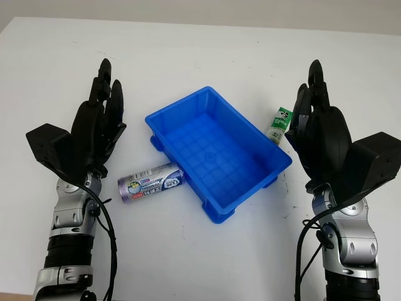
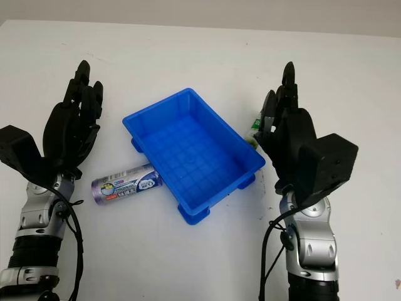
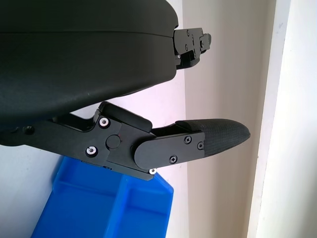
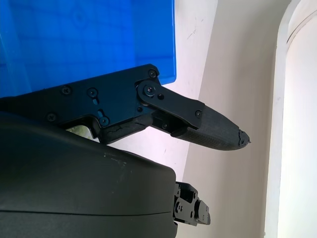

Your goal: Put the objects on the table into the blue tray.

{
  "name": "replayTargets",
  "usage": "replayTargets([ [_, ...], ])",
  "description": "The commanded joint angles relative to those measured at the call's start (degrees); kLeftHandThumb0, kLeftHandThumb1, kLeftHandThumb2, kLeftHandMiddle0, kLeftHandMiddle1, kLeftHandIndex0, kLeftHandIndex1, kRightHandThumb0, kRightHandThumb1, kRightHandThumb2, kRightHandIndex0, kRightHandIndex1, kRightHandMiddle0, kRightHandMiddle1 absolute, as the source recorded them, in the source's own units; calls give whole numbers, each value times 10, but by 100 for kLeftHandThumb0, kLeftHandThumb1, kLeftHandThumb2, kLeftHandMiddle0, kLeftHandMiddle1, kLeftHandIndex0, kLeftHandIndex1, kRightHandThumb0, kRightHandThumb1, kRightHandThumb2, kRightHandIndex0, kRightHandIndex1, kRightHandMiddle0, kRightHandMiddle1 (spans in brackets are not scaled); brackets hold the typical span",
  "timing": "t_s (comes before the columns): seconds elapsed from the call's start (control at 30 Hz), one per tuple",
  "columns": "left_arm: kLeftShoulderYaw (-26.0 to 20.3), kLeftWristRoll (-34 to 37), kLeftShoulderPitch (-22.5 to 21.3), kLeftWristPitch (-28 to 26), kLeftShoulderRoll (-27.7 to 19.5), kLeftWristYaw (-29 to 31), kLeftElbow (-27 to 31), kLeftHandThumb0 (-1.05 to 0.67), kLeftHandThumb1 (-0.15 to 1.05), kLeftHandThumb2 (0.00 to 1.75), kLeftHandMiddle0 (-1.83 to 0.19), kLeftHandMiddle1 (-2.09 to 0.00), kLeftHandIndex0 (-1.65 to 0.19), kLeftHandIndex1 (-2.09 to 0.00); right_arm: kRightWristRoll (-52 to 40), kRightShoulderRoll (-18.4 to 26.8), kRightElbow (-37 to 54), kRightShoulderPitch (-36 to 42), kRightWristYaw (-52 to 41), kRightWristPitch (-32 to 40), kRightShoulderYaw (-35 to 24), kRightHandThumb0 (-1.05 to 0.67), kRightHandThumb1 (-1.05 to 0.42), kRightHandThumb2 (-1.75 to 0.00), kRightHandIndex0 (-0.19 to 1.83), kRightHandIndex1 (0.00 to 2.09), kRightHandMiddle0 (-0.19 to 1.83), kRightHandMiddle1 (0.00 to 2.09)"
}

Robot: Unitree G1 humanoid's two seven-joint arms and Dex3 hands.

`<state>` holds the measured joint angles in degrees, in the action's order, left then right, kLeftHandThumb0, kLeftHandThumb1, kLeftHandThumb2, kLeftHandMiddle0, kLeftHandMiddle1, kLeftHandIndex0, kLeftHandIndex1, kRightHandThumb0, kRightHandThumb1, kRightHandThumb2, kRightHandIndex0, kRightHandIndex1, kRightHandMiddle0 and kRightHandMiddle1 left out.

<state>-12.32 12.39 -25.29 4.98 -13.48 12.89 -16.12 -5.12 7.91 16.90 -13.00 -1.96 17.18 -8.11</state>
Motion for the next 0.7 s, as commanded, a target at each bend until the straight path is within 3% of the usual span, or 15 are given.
replayTargets([
  [0.0,1,-2,1,2,1,-2,5,-77,105,56,9,-6,10,-6,-3,2,1,6,-1,-5,-4,-76,-105,-79,-19,0,-19,0],
  [0.23,6,-7,-15,11,1,0,-20,-78,105,57,10,-5,11,-5,-11,20,-27,-19,-18,-17,-20,-76,-105,-79,-19,0,-19,0],
  [0.5,6,-5,-22,26,6,0,-35,-79,105,55,11,-5,11,-5,-9,158,-63,-93,-76,-8,-87,-71,-105,-50,-8,6,-6,8],
  [0.53,6,-6,-22,27,6,-2,-34,-79,105,55,10,-5,10,-5,0,186,-77,-108,-87,-7,-89,-68,-105,-41,0,11,0,16],
  [0.57,6,-7,-21,27,7,-4,-33,-79,105,56,10,-6,10,-6,11,218,-98,-121,-103,-16,-90,-65,-105,-26,12,18,-2,49],
  [0.6,7,-9,-20,26,7,-6,-32,-79,105,56,9,-6,10,-6,21,249,-118,-135,-122,-21,-87,-58,-101,-18,21,22,-3,67],
  [0.67,8,-9,-19,23,7,-6,-31,-79,105,57,9,-6,10,-5,54,322,-146,-169,-174,-19,-61,-36,-83,-7,33,29,4,79],
])
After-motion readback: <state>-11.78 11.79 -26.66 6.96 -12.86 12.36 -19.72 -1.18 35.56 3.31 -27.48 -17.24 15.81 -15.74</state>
